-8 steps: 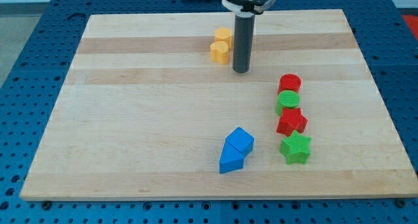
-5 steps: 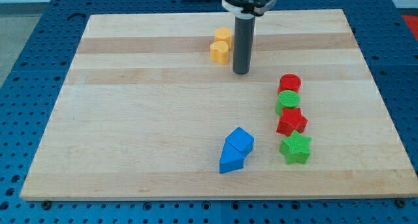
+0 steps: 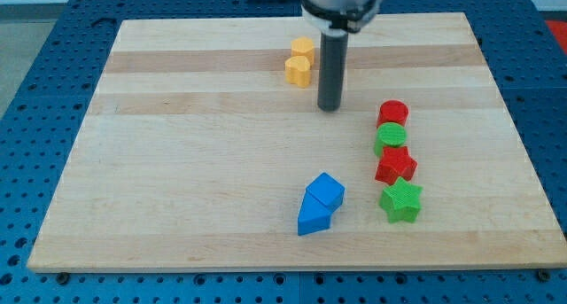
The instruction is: Move your arm to the bottom center
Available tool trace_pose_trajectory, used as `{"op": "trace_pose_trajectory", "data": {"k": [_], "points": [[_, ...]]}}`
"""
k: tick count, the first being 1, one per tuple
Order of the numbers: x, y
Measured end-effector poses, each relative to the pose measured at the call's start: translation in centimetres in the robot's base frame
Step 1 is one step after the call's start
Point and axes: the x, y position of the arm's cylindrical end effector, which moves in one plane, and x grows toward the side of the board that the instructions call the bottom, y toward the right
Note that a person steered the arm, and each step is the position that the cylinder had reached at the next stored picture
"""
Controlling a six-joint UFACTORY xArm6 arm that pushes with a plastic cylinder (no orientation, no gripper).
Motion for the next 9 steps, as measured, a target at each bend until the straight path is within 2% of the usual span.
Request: {"op": "trace_pose_trajectory", "data": {"k": [1,4,5,8,9], "points": [[3.5,-0.3],[6.1,-7.0],[11.4,-8.8],[19.5,-9.2],[19.7,-6.1]]}}
